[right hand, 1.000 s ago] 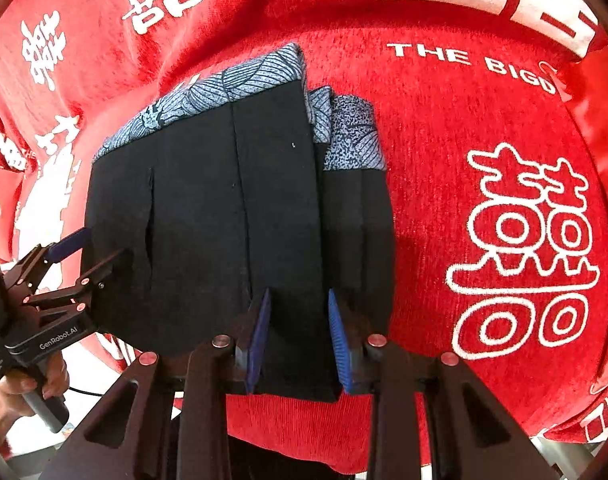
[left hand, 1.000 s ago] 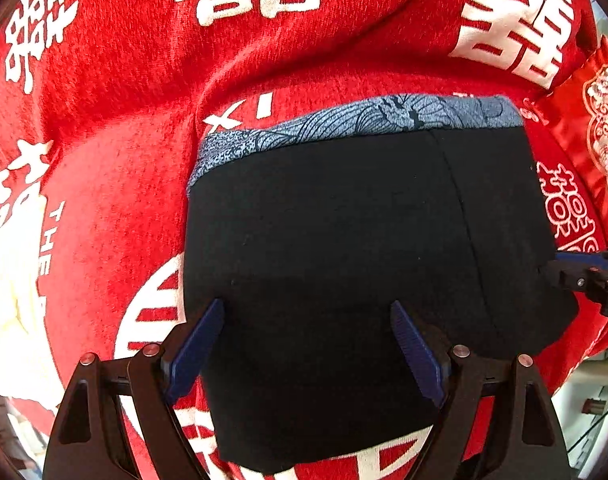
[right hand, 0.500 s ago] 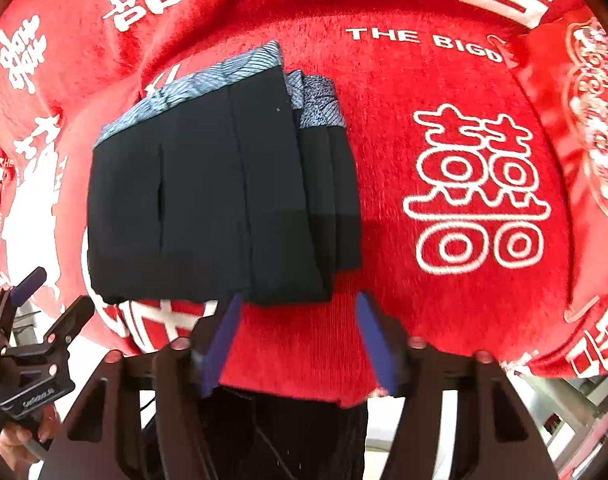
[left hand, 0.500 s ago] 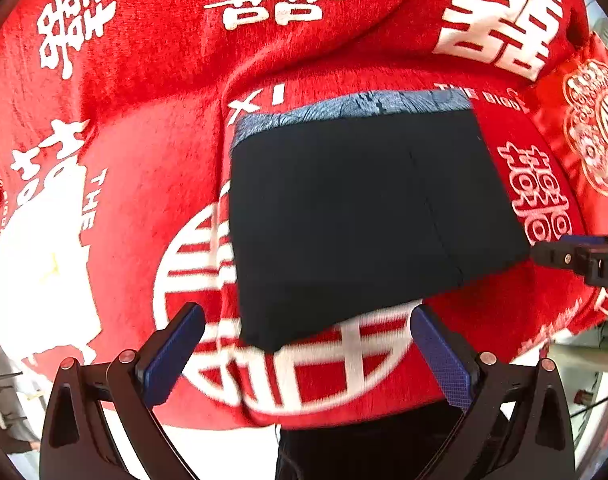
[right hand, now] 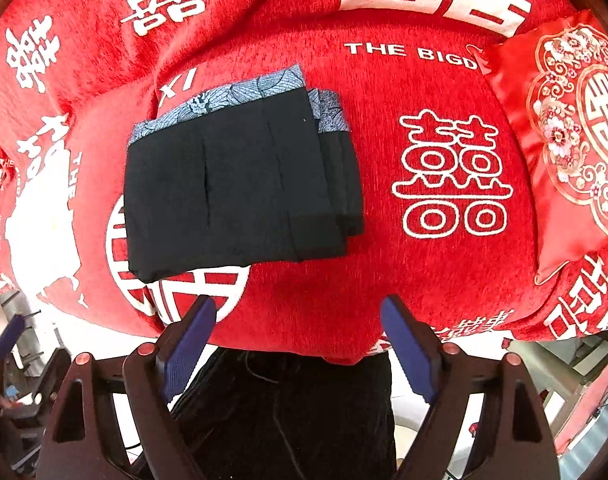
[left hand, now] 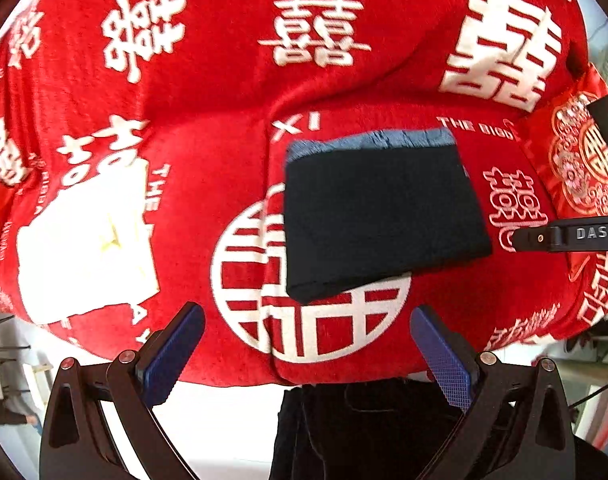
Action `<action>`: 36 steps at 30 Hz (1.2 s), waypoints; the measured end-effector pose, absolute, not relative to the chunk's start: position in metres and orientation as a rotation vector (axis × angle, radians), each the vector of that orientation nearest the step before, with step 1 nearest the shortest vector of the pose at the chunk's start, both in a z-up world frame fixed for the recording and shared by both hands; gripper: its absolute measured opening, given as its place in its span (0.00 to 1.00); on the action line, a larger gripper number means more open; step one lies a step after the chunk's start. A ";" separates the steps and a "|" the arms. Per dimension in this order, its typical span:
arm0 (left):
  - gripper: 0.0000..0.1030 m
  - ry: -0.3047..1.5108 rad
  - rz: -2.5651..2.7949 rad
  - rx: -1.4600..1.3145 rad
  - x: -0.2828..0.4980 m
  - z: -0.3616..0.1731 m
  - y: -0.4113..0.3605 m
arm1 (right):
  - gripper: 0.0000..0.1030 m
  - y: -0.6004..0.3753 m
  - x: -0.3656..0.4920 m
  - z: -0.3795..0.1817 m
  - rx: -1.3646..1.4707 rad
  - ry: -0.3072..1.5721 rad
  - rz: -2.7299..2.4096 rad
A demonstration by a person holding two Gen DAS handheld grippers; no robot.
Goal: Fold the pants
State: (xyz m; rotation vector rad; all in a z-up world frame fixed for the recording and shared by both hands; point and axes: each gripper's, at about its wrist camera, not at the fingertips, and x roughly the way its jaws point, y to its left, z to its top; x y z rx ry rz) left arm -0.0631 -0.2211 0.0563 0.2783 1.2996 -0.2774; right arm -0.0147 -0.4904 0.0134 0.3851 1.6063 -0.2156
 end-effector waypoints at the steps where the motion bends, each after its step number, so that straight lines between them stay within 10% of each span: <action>1: 1.00 1.306 -0.258 0.263 -0.065 0.059 -0.222 | 0.84 -0.491 -0.014 0.014 0.380 1.613 -0.217; 36: 1.00 1.241 0.008 0.110 -0.094 0.091 -0.242 | 0.84 -0.505 -0.017 0.029 0.212 1.602 -0.078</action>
